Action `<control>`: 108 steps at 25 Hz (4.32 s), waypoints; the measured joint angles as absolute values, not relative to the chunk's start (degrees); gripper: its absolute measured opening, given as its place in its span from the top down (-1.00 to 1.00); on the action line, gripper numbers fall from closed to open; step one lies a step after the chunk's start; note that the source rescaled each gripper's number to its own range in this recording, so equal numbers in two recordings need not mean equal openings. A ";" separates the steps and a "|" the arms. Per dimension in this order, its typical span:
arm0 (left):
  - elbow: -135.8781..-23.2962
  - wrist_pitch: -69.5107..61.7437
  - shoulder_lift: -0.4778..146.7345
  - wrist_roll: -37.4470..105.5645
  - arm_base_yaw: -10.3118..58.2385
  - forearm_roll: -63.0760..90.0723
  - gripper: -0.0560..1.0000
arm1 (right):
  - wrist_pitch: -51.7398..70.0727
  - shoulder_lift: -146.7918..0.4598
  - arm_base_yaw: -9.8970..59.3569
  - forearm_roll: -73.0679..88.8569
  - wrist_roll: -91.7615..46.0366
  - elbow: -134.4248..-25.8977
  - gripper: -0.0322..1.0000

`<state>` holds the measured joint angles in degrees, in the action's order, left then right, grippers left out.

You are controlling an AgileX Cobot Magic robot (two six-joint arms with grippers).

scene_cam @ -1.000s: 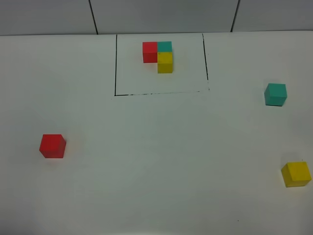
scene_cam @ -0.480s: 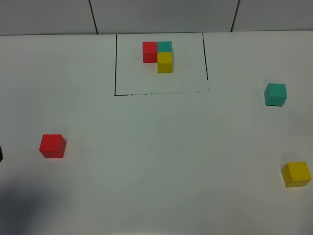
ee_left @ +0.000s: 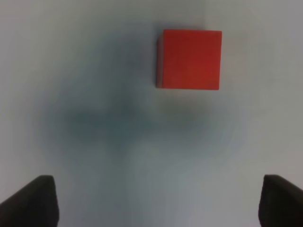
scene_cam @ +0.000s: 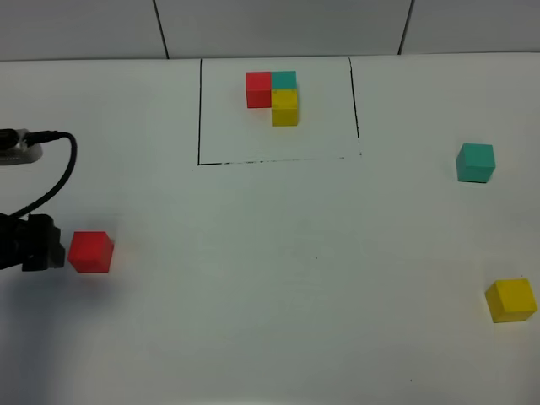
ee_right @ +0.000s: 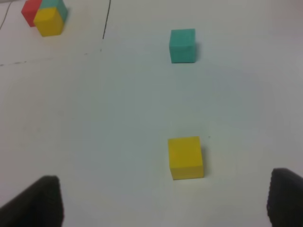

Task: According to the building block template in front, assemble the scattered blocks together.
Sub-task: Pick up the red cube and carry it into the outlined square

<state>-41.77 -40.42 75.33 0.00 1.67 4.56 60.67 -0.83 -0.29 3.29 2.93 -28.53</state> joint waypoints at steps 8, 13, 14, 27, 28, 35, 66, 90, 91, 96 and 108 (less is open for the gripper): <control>-44.36 -39.05 83.32 0.38 1.67 4.56 -0.84 | 60.67 -0.83 -0.29 3.29 2.93 -28.53 -0.51; -44.47 -36.15 84.32 0.00 3.29 3.68 -0.84 | 60.67 -0.83 -0.29 3.29 2.93 -28.53 -0.51; -44.53 -35.46 84.63 0.00 4.19 3.24 -0.84 | 60.67 -0.83 -0.29 3.29 2.93 -28.53 -0.51; -45.03 -32.02 91.78 -4.79 6.91 2.61 -0.84 | 60.67 -0.83 -0.29 3.29 2.94 -28.53 -0.51; -45.36 -32.02 92.35 -4.99 6.91 2.61 -0.84 | 60.67 -0.83 -0.29 3.29 2.94 -28.53 -0.51; -46.59 -30.80 95.55 -5.50 6.97 2.66 -0.84 | 60.67 -0.83 -0.29 3.29 2.94 -28.53 -0.51; -48.62 -27.29 105.43 -9.62 9.15 0.00 -0.18 | 60.62 -0.83 -0.29 3.29 2.94 -28.53 -0.51; -80.89 -52.97 114.28 28.03 26.96 -4.33 0.89 | 60.62 -0.83 -0.29 3.29 2.94 -28.53 -0.51; -83.04 -53.96 115.78 29.06 28.19 -4.76 0.89 | 60.62 -0.83 -0.29 3.29 2.94 -28.53 -0.51; -92.75 -57.08 122.79 32.90 32.83 -6.12 0.89 | 60.62 -0.83 -0.29 3.29 2.94 -28.53 -0.51; -110.56 -62.52 134.42 41.18 36.48 -6.25 0.89 | 60.62 -0.83 -0.29 3.29 3.01 -28.53 -0.51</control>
<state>-110.56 -62.52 134.42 41.18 36.48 -6.25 60.62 -0.83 -0.29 3.29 3.01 -28.53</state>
